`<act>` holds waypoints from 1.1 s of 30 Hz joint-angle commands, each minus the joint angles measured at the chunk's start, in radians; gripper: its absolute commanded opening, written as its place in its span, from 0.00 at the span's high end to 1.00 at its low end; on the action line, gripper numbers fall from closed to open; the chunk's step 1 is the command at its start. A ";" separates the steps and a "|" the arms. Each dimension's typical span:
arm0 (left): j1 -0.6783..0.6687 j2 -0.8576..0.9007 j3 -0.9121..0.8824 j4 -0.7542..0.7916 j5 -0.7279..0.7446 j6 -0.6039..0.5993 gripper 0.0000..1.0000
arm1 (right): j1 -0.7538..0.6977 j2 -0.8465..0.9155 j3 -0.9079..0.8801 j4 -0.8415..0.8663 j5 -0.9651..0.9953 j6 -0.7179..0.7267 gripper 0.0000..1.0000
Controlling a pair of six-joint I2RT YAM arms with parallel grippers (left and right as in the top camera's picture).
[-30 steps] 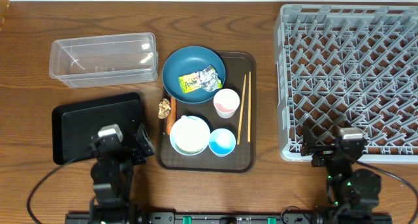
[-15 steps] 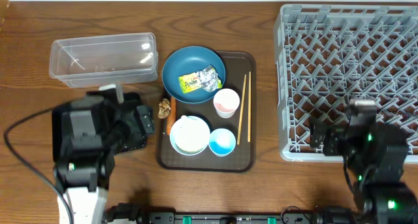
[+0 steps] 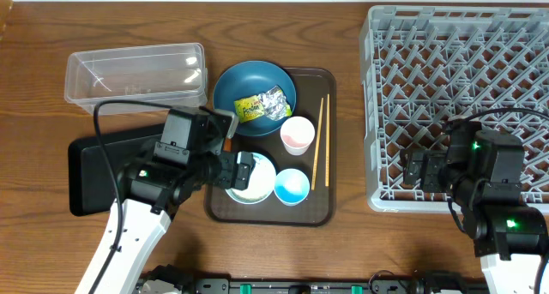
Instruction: Sort waste into correct bins and load items into the dishwasher rack
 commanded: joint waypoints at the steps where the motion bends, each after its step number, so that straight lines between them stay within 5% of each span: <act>1: -0.004 0.015 0.022 0.050 0.006 0.027 0.02 | 0.008 0.009 0.022 -0.006 0.014 0.010 0.01; 14: -0.004 0.246 0.021 0.097 0.006 -0.048 0.02 | 0.008 0.016 0.022 -0.006 0.014 0.010 0.01; 18: -0.004 0.314 0.021 0.115 0.007 -0.052 0.14 | 0.008 0.016 0.022 -0.006 0.014 0.010 0.01; 28: -0.004 0.426 0.021 0.168 0.010 -0.059 0.21 | 0.008 0.016 0.022 -0.005 0.014 0.010 0.01; 33: -0.004 0.458 0.021 0.197 0.010 -0.059 0.37 | 0.008 0.016 0.022 -0.006 0.014 0.010 0.01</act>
